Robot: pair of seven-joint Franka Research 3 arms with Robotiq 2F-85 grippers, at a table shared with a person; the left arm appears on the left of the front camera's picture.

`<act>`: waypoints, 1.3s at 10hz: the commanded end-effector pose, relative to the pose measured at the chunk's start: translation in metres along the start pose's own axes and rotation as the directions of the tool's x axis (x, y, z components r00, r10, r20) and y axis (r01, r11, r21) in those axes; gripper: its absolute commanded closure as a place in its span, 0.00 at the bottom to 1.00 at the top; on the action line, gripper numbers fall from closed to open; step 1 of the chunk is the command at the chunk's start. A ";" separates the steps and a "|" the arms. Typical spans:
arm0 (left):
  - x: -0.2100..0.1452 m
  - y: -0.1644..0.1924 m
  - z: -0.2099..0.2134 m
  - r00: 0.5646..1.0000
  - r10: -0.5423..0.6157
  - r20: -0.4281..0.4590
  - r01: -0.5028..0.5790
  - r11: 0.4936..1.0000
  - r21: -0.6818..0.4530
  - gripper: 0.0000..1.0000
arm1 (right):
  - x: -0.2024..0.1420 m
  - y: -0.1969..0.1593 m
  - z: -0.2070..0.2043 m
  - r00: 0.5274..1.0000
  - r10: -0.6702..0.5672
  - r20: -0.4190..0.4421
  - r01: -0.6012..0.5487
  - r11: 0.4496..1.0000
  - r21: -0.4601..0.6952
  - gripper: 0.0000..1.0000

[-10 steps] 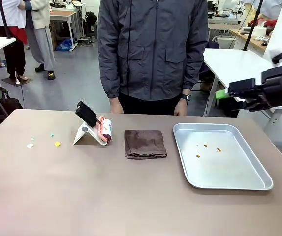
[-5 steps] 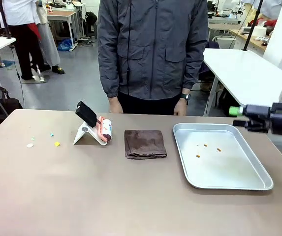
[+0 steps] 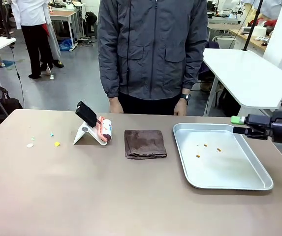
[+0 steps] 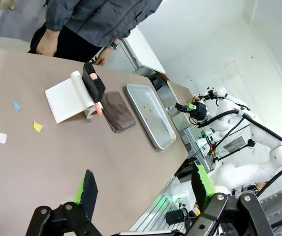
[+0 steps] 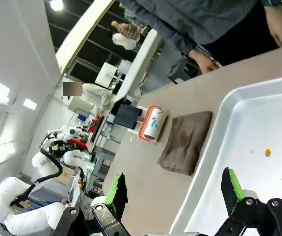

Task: Clean the surface of the table.
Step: Hold the Lint Roller with your left hand and the towel with your right hand.

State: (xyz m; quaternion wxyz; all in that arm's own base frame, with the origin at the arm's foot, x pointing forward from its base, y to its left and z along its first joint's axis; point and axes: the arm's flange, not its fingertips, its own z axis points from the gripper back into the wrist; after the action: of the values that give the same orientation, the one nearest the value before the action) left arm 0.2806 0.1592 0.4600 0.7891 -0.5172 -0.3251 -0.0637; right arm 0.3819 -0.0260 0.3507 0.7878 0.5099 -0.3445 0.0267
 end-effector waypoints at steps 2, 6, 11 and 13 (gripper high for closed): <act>0.002 -0.001 0.000 0.999 -0.028 0.015 0.028 0.999 -0.015 0.00 | 0.002 0.008 0.000 1.000 -0.019 0.024 0.019 1.000 -0.022 0.00; 0.002 -0.001 0.000 0.999 -0.028 0.015 0.028 0.999 -0.015 0.00 | 0.002 0.008 0.000 1.000 -0.019 0.024 0.019 1.000 -0.022 0.00; 0.028 -0.048 -0.037 0.997 -0.009 -0.076 0.015 0.997 0.074 0.00 | 0.064 0.077 -0.005 0.984 0.096 -0.151 -0.116 0.985 -0.129 0.00; 0.049 -0.082 -0.096 0.978 -0.065 -0.197 0.088 0.990 0.110 0.00 | 0.113 0.118 -0.030 0.923 0.109 -0.368 -0.187 0.966 -0.182 0.00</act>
State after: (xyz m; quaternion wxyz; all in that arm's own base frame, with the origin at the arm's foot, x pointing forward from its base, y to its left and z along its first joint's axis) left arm 0.3106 0.0753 0.5175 0.8321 -0.4649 -0.2796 -0.1156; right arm 0.4180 0.0165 0.4787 0.8575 0.4065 -0.2941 0.1140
